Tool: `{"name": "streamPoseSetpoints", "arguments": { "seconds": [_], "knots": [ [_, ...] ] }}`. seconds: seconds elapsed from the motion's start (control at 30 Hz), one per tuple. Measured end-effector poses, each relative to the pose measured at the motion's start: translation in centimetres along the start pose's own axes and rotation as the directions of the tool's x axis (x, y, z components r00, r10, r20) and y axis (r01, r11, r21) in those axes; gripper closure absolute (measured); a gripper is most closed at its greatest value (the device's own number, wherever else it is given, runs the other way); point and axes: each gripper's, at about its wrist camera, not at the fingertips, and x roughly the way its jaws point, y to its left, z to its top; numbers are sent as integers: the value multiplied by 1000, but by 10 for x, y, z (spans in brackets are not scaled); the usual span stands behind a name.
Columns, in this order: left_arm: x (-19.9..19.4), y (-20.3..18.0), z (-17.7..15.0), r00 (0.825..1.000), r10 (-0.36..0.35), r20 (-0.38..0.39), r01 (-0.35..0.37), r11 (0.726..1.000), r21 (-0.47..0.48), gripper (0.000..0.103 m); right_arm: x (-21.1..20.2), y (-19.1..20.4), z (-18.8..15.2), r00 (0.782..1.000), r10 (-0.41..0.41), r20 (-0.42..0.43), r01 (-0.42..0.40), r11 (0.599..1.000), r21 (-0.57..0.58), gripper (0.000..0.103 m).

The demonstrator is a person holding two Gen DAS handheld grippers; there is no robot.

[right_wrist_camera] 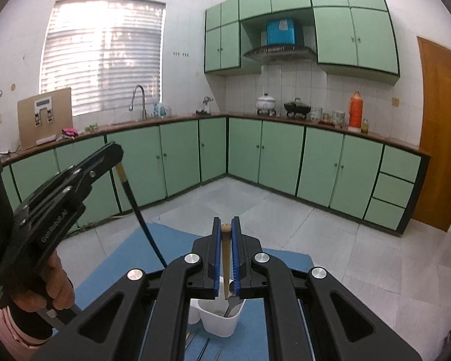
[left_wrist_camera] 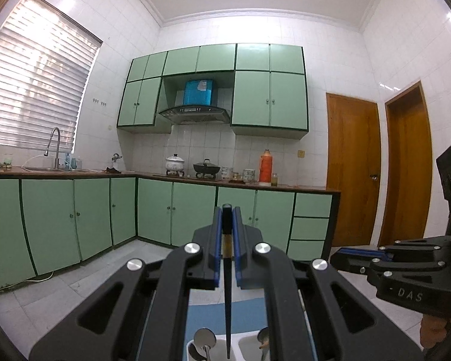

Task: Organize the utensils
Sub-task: 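Lift both chopsticks and lower them into the white holder, then open both tools to release the chopsticks and withdraw from the holder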

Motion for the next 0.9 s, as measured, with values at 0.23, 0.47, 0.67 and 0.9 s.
{"name": "streamPoseSetpoints", "arguments": {
  "seconds": [0.23,0.47,0.67,0.9],
  "knots": [
    [36,11,-40,996,13,-89,-13,1000,-4,97,41,-7,-21,998,19,-66,-17,1000,19,96],
    [58,28,-68,985,21,-172,-22,1000,-5,97,69,-15,-37,992,31,-121,-26,999,42,96],
    [69,41,-89,972,23,-232,-28,999,-16,97,86,-17,-46,988,37,-150,-29,998,55,96],
    [70,51,-99,966,34,-255,-39,999,-18,97,86,-21,-45,990,39,-135,-30,997,64,96]
  ]
}}
